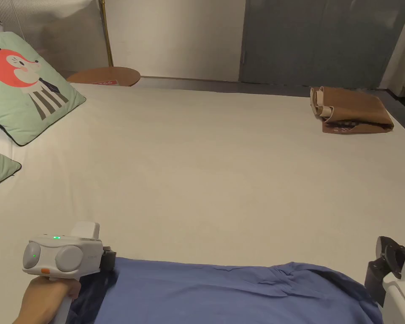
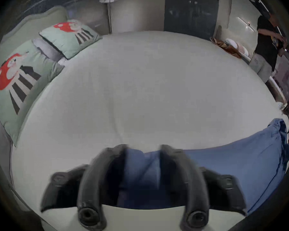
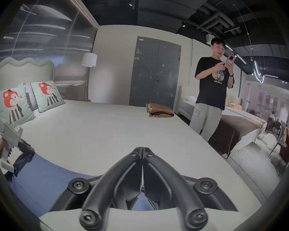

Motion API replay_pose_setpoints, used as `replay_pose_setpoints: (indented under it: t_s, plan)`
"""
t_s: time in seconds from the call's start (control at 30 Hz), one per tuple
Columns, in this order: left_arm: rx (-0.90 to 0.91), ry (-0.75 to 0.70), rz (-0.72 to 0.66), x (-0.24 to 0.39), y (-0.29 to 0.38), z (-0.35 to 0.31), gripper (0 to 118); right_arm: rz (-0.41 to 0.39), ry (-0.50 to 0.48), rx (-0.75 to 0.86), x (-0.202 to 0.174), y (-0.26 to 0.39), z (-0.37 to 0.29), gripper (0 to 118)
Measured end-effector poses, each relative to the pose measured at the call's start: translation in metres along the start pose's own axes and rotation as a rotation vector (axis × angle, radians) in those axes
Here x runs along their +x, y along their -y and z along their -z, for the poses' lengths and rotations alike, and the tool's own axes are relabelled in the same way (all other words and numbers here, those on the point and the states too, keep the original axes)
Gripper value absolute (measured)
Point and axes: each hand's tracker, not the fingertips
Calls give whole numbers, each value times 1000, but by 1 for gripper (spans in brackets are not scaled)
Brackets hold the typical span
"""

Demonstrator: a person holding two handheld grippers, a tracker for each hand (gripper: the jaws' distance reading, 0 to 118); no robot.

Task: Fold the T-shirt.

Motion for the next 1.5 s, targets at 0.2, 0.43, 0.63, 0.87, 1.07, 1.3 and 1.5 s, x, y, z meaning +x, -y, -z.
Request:
replay_pose_setpoints:
  t_s: [0.2,0.43,0.63,0.87,1.07,1.3,1.5]
  plan:
    - [67,-53,131,15,-3,-29,1,-20,-56,-231,25,8,63,11]
    - [131,28,97,11,-5,-77,1,-89,-126,-544,25,53,137,113]
    - [140,50,72,6,-2,-88,1,-69,-130,-614,21,66,153,36]
    - [137,22,79,-2,9,-94,1,-39,-151,-539,31,44,115,2]
    - [149,1,37,-16,29,-117,1,44,-156,-449,63,20,62,1]
    - [192,27,-38,-31,64,-157,1,238,-209,-376,99,11,-16,1]
    - [193,54,-37,-41,106,-187,1,257,-242,-362,102,25,-71,1]
